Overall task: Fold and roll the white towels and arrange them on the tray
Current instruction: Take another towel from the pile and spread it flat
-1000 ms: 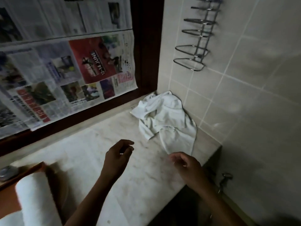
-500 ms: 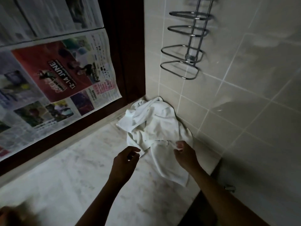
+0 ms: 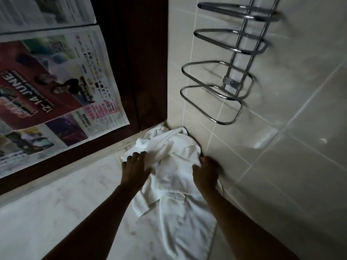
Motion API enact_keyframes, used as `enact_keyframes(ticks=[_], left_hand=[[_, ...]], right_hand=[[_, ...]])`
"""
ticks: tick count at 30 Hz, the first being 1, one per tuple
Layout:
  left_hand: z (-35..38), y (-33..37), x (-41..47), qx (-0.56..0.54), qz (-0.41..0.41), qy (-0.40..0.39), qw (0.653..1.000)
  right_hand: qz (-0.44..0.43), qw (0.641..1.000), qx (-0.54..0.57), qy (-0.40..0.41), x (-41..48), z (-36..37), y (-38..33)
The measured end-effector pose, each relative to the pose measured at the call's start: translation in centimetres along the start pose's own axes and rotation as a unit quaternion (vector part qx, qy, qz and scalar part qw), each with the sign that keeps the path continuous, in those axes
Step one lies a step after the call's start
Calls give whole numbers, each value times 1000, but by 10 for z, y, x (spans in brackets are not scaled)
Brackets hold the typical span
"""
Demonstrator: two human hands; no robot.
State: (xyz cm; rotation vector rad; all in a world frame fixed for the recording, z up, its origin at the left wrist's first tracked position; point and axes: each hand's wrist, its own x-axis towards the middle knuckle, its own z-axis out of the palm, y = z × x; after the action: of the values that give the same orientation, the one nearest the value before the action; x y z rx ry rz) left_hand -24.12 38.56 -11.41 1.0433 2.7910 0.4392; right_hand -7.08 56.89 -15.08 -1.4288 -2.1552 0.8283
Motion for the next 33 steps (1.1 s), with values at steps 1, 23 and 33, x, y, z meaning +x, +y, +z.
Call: enact_keyframes(ticks=[1, 23, 33], left_hand=[[1, -1, 7, -9, -6, 6, 1000], [-234, 15, -199, -403, -29, 252, 879], [-236, -40, -390, -406, -16, -18, 914]], right_hand=[[-3, 1000, 18, -5, 1, -2, 3], [-250, 928, 165, -221, -115, -137, -98], [-395, 832, 139, -364, -290, -212, -142]])
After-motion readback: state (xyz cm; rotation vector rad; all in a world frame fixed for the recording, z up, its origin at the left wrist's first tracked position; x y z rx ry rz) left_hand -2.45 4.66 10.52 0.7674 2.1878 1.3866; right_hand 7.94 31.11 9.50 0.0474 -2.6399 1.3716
